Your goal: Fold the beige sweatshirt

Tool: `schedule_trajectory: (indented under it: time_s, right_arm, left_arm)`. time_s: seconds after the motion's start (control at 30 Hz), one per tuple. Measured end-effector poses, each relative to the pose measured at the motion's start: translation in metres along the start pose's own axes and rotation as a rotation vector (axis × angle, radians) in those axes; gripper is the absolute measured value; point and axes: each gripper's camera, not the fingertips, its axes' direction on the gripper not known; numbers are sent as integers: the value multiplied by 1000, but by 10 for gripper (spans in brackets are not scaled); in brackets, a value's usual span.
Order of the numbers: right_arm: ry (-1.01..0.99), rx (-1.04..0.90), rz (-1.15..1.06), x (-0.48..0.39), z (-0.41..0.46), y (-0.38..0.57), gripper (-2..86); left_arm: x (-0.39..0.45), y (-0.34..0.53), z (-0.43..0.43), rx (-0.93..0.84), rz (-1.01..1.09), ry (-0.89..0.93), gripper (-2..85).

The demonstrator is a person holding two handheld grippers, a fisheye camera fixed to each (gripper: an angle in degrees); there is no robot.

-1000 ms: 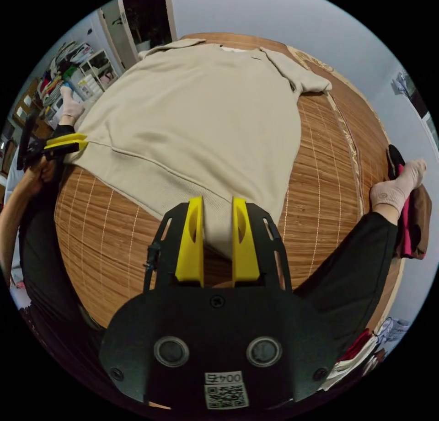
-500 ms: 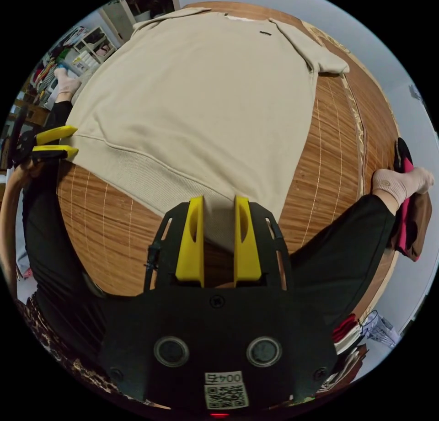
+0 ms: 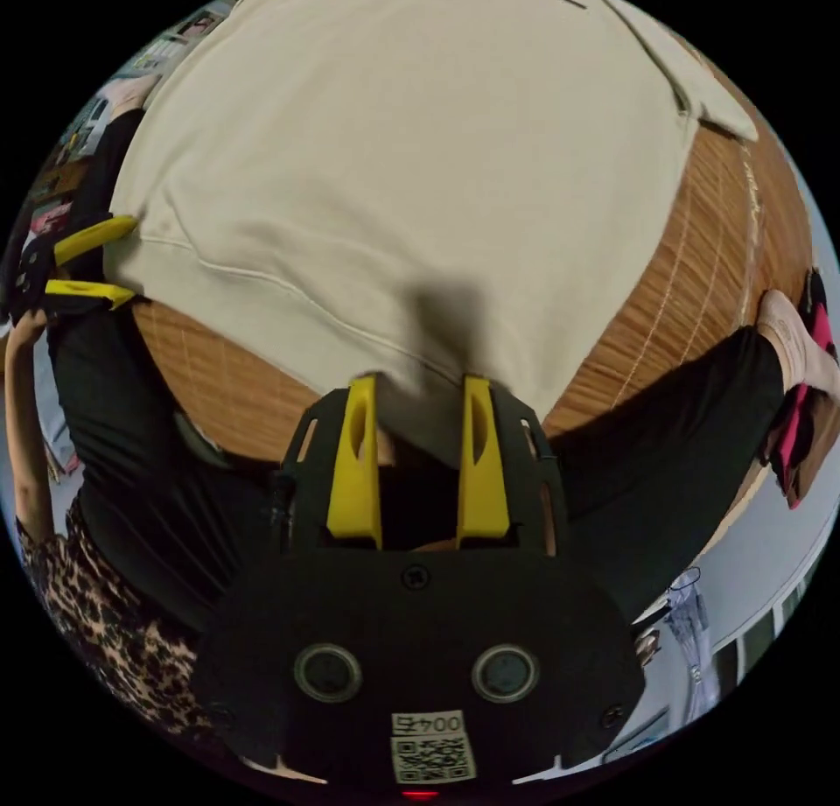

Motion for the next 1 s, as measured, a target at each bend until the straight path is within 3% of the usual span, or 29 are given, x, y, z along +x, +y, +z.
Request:
schedule_trajectory:
  time_s: [0.13, 0.2, 0.33, 0.4, 0.47, 0.67, 1.0]
  right_arm:
    - [-39, -99, -90, -6, 5, 21, 166]
    - [-63, -1, -82, 2, -13, 37, 164]
    - [-43, 365, -10, 21, -62, 57, 160]
    - [9, 458, 10, 21, -68, 48, 163]
    - [65, 500, 17, 20, -59, 20, 178]
    - [52, 383, 31, 23, -14, -39, 218]
    - [51, 402, 60, 20, 19, 5, 219]
  left_arm:
    - [-20, 23, -7, -30, 38, 248, 186]
    - [-34, 36, -26, 42, 26, 304, 185]
    - [-61, 41, -85, 377, -60, 62, 201]
    - [-65, 23, -92, 454, -72, -58, 218]
    - [-70, -14, -73, 436, -85, -193, 235]
    - [-82, -72, 1, 277, -90, -263, 262]
    - [-61, -41, 30, 261, -76, -276, 281]
